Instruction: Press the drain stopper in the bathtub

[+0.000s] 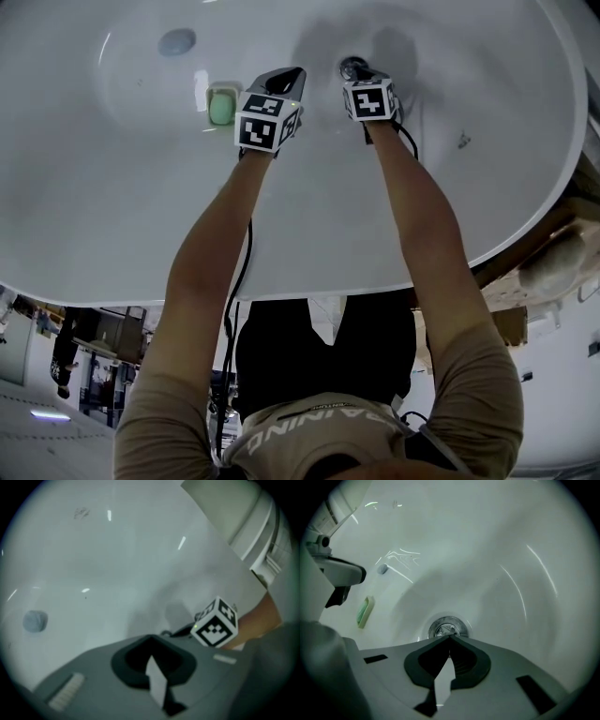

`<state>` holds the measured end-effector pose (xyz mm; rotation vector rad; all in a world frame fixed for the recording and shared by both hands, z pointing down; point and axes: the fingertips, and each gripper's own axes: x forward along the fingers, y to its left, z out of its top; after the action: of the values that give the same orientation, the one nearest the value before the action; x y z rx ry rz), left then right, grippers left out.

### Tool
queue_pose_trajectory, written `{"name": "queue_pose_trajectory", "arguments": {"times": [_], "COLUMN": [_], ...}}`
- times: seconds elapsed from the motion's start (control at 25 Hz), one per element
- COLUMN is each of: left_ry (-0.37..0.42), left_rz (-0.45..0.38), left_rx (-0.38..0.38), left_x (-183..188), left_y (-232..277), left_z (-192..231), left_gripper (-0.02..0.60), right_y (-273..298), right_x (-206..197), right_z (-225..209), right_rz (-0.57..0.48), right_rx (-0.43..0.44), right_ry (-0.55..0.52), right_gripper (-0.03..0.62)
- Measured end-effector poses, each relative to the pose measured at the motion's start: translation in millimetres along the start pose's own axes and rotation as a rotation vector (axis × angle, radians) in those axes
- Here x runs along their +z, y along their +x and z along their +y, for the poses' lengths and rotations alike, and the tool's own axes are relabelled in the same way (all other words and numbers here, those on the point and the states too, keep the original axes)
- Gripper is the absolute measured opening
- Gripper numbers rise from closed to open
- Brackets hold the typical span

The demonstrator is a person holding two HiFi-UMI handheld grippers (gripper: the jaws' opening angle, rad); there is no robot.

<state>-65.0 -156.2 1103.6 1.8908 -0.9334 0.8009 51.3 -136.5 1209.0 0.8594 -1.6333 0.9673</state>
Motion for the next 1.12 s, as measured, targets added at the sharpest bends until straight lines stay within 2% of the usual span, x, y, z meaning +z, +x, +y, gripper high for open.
{"name": "queue_pose_trajectory", "arguments": {"times": [0.12,0.4,0.48,0.6,0.68,0.88,1.12], "left_ry": [-0.018,-0.04,-0.035,-0.023,-0.018,-0.007,0.034], "left_rz": [-0.013,-0.014,-0.016,-0.015,-0.017,-0.025,-0.062], "left_rx": [0.0,0.008,0.009,0.014,0.019,0.026,0.024], "left_x": [1.0,-2.4,0.2,4.1,11.2,32.3,79.6], "left_y": [4.1,4.0,0.0,-10.1,-17.7,-50.1,-115.2], "left_z": [3.7,2.8,-0.1,-4.8,-7.2,-26.5,-62.9], "left_gripper": [0.002,0.002,0.002,0.002,0.002,0.002,0.002], "right_y": [0.3,1.9,-3.1,-16.5,-27.0,-78.9,-173.2], "right_x": [2.0,-1.4,-2.5,3.4,9.2,18.2,45.2], "right_z": [-0.2,-2.2,-2.0,7.9,11.4,16.1,20.7], "right_rz": [0.005,0.084,0.072,0.028,0.006,-0.01,-0.089], "right_rx": [-0.027,0.015,0.026,0.033,0.043,0.05,0.048], "right_ry": [-0.032,0.051,0.071,0.02,0.037,0.043,0.092], "right_gripper": [0.012,0.012,0.012,0.012,0.012,0.012,0.012]}}
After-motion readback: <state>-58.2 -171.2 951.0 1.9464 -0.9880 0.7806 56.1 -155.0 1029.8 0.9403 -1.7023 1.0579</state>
